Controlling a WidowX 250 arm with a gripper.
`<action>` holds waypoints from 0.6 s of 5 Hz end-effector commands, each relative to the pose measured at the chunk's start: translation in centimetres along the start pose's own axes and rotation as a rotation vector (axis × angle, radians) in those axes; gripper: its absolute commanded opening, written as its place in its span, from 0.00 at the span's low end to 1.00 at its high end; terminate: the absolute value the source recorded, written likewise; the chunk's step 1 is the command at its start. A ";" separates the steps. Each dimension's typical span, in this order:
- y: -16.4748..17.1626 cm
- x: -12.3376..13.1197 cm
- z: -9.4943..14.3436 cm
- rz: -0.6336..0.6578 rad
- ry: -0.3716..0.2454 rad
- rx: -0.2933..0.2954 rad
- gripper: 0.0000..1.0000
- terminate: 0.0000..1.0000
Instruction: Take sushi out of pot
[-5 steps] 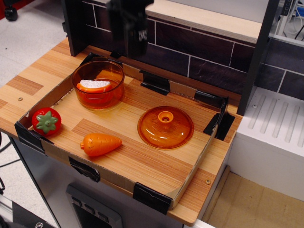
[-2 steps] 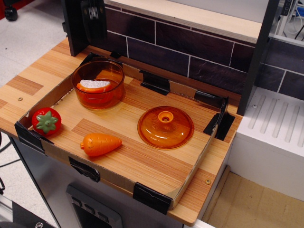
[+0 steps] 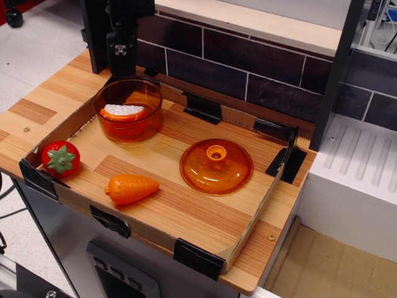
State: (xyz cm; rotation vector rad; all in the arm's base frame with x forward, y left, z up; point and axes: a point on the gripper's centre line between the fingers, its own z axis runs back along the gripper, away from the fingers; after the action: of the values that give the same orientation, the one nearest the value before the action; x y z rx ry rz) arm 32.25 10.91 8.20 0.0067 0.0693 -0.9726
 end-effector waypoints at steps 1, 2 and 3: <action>1.3 0.3 -1.2 -0.032 0.038 0.033 1.00 0.00; 1.1 0.0 -2.1 -0.031 0.042 0.011 1.00 0.00; 0.7 -0.1 -2.4 -0.021 0.015 -0.001 1.00 0.00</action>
State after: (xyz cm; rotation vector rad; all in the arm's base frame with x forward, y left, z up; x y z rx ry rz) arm 31.88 11.53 4.63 -0.0214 0.1107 -0.9890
